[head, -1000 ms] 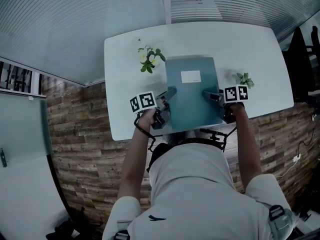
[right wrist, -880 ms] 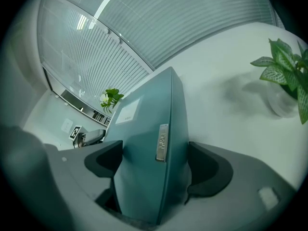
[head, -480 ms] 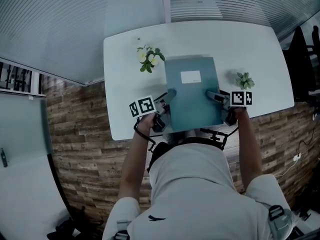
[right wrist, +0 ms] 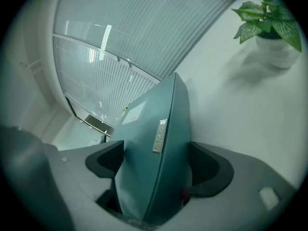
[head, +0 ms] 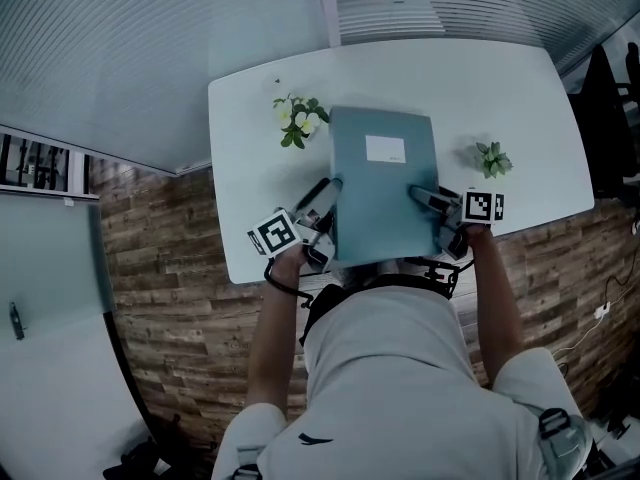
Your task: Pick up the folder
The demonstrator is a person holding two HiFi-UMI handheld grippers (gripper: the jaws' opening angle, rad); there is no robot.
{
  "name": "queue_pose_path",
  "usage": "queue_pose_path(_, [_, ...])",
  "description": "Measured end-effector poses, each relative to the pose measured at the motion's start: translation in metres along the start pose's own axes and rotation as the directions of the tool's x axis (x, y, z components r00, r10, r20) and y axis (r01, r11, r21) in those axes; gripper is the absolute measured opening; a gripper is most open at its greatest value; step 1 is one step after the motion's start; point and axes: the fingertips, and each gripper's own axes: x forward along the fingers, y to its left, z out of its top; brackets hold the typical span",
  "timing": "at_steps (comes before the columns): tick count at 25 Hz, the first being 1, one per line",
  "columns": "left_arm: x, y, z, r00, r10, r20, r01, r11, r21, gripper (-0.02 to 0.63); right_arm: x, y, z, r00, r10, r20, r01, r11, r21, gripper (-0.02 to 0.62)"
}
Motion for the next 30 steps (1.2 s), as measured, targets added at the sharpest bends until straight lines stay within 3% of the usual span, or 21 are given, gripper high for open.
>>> queue_pose_path(3, [-0.001,-0.006,0.001,0.998,0.041,-0.056,-0.035,0.993,0.111,0.308,-0.003,0.011,0.003,0.998,0.035,0.054,-0.033,0.999,-0.036,0.413])
queue_pose_path(8, [-0.009,-0.03,0.025,0.999,-0.048,0.013,0.047,0.997,0.06,0.285,-0.012,0.037,0.018,0.977,0.141,0.157,-0.124,0.986,-0.114,0.4])
queue_pose_path(11, [-0.012,-0.049,0.033,0.996,-0.082,0.023,0.078,0.989,0.121,0.287,-0.023,0.053,0.029,0.951,0.205,0.233,-0.168,0.971,-0.169,0.393])
queue_pose_path(14, [-0.018,-0.077,0.044,0.983,-0.179,0.041,0.169,0.968,0.188,0.287,-0.038,0.071,0.042,0.901,0.312,0.303,-0.266,0.946,-0.183,0.354])
queue_pose_path(16, [-0.026,-0.097,0.051,0.963,-0.262,0.066,0.24,0.941,0.24,0.287,-0.047,0.087,0.053,0.874,0.364,0.323,-0.305,0.927,-0.22,0.32])
queue_pose_path(19, [-0.041,-0.132,0.061,0.915,-0.388,0.111,0.338,0.887,0.316,0.276,-0.056,0.118,0.067,0.861,0.397,0.318,-0.304,0.903,-0.305,0.318])
queue_pose_path(23, [-0.059,-0.168,0.071,0.861,-0.485,0.15,0.394,0.825,0.406,0.262,-0.069,0.16,0.083,0.834,0.452,0.318,-0.307,0.857,-0.415,0.319])
queue_pose_path(30, [-0.084,-0.201,0.08,0.797,-0.571,0.198,0.437,0.771,0.463,0.262,-0.085,0.212,0.095,0.821,0.511,0.255,-0.321,0.783,-0.533,0.321])
